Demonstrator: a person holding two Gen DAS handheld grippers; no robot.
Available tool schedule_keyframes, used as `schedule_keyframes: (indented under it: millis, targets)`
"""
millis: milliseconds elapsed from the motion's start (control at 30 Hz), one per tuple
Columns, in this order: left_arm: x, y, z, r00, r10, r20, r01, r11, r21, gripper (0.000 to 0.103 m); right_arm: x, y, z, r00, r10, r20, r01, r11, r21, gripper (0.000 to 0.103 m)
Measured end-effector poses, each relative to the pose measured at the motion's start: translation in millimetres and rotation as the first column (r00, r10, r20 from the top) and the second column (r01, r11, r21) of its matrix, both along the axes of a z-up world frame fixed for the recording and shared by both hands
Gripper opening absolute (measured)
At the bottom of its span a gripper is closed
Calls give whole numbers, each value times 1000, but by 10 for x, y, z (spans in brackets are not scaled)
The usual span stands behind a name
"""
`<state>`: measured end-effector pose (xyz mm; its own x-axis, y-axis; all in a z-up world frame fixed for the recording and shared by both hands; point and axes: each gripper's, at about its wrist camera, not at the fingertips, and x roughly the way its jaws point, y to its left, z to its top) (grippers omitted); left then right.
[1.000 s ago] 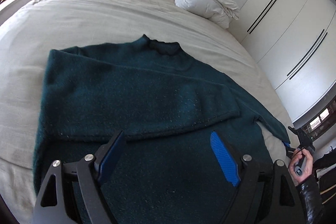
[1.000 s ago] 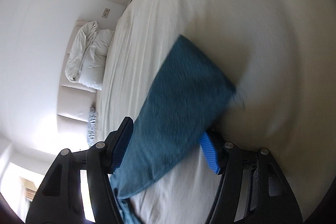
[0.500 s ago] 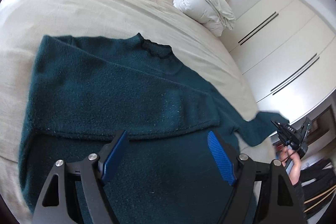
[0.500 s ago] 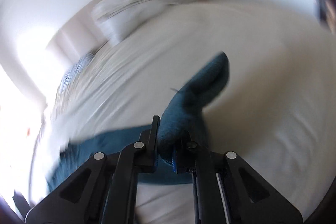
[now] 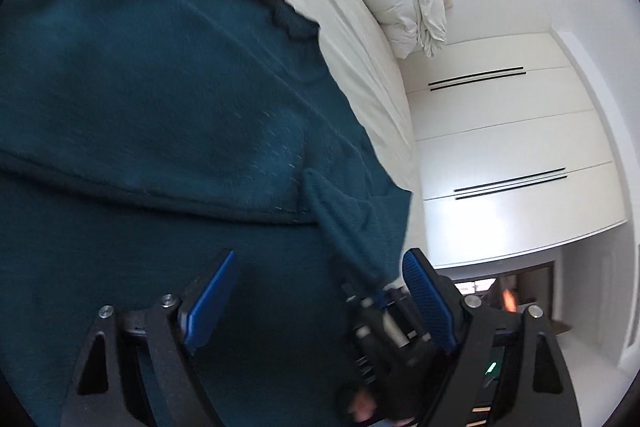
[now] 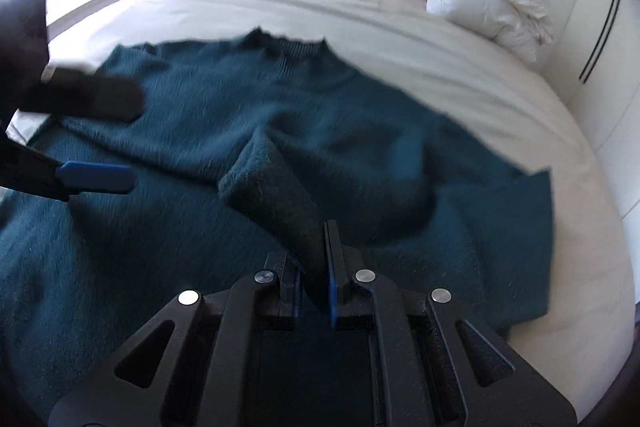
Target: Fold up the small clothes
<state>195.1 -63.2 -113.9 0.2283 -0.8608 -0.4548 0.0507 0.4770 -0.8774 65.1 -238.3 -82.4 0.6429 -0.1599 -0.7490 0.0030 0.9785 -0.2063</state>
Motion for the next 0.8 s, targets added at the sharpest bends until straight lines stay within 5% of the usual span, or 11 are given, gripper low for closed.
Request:
schedule_keyframes:
  millis: [200,267,300,333,500,533,667,800]
  targets:
    - [174,-439,-84,997,-68,-46,67,998,-9,87,-154,-29,-102,1000,-10,6,10,997,73,18]
    - [213,-537,-66,995,-88,-48,88,996,-4,85,-206,-27,-104,1000,14,-1,-14,992,122,32]
    - [222,-591,-54,994,-102,-43,102,995,1,83,-248,-33,-105,1000,28,2,-28,989,148,54]
    - [230,-650,-50,991,-124,-42,125,992,10,72,-308,-42,-102,999,35,15,-37,985,170,73]
    - [195,-798,-157,980,-185,-78,190,980,52,17,-596,-242,-57,999,-9,37,-2,961,278,75]
    - [171,-772,-154,981,-179,-71,184,981,61,7,-673,-375,-51,999,-41,37,26,939,343,75]
    - [170,-633,82,987,-158,-2,158,984,79,7,-848,-873,-90,988,-155,7,126,829,545,75]
    - [243,-344,488,985,-128,115,114,986,124,7,-993,-1465,-206,954,-294,-51,231,617,752,75]
